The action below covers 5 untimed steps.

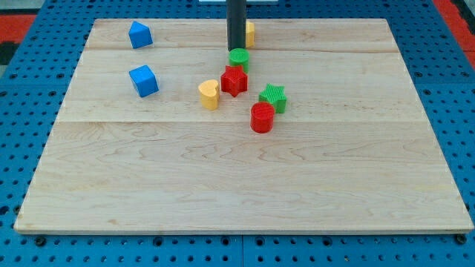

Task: Move the blue cube diagonally to the bottom left of the yellow hexagon

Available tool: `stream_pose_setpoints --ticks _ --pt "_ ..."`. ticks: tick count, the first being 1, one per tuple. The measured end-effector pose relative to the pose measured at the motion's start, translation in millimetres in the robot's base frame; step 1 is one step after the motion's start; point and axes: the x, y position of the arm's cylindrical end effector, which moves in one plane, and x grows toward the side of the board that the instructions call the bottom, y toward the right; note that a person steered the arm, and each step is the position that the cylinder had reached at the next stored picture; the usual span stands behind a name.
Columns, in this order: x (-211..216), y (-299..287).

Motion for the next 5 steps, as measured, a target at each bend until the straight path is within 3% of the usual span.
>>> stream_pose_setpoints --ticks 1,2,3,4,5 --pt "4 -2" --pt "16 -43" --pt "48 -66" --pt "60 -128" --pt "124 -117"
